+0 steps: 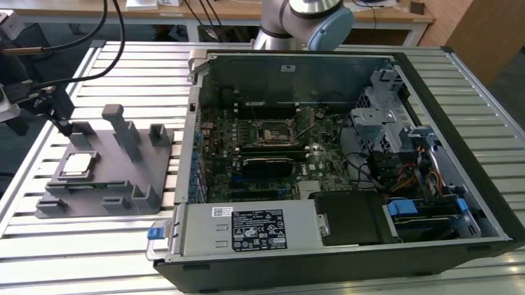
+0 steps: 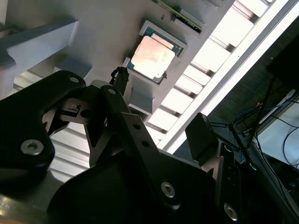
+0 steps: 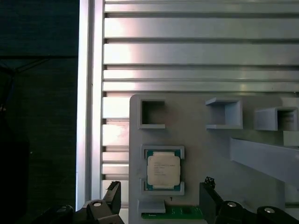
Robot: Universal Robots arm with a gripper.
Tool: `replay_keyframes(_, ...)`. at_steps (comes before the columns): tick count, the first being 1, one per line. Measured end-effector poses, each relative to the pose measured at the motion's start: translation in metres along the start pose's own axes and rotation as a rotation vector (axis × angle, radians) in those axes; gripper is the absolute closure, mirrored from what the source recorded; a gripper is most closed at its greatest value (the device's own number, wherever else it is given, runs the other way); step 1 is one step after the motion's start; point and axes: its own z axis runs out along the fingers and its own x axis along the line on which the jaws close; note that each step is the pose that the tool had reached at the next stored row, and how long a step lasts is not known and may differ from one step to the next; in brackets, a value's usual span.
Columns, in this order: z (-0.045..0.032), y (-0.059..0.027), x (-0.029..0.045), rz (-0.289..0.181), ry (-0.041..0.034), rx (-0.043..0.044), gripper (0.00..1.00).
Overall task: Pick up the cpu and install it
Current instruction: 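Pick up the cpu and move it towards the insertion slot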
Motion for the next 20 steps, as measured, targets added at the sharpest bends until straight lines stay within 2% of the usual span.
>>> replay_keyframes(7,0.0077,-0.0006,-0.0001,-0.001,0.0014,0.0001,0.24)
replay_keyframes(12,0.0121,-0.0018,-0.0003,-0.038,0.0039,0.0004,0.24)
replay_keyframes(20,0.0199,-0.0046,-0.0003,-0.038,0.0038,0.0005,0.24)
